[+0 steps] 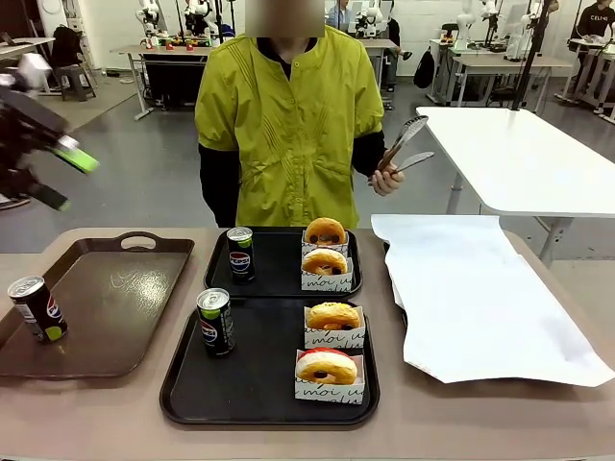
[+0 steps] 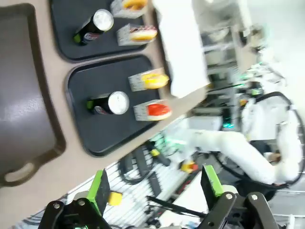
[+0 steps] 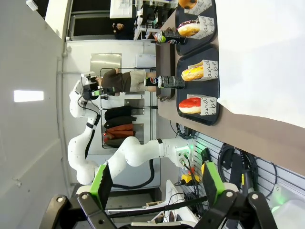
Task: Set up donuts and drinks on trays.
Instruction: Pick up one Pepsi coke from the Handle tray and place it on the Flat Tray without a Pepsi coke.
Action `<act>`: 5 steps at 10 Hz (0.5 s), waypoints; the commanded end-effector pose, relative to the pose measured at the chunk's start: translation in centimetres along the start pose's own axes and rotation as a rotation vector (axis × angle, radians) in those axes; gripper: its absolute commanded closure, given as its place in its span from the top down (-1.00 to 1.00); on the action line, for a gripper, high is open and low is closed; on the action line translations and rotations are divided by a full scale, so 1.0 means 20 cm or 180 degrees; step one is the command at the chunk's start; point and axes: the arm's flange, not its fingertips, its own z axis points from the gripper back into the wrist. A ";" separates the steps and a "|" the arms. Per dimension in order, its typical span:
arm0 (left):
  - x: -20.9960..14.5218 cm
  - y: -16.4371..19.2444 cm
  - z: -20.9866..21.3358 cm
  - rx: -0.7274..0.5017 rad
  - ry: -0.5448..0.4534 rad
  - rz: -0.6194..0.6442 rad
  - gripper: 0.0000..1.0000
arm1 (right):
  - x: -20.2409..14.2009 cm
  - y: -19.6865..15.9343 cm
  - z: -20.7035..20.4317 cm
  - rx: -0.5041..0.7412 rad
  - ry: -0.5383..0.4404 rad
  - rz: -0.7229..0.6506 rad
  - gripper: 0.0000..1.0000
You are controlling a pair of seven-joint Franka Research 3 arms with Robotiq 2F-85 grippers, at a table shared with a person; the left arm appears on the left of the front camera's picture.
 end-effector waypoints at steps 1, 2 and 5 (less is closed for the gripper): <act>-0.16 0.11 0.12 -0.0421 -0.0285 0.0115 1.00 | 0.00 0.00 -0.01 0.0024 0.0006 0.0021 1.00; -0.33 0.22 0.22 -0.0597 -0.0514 0.0226 1.00 | 0.00 0.00 -0.01 0.0024 0.0006 0.0021 1.00; -0.53 0.47 0.32 -0.0740 -0.0721 0.0487 1.00 | 0.00 0.00 -0.01 0.0024 0.0006 0.0021 1.00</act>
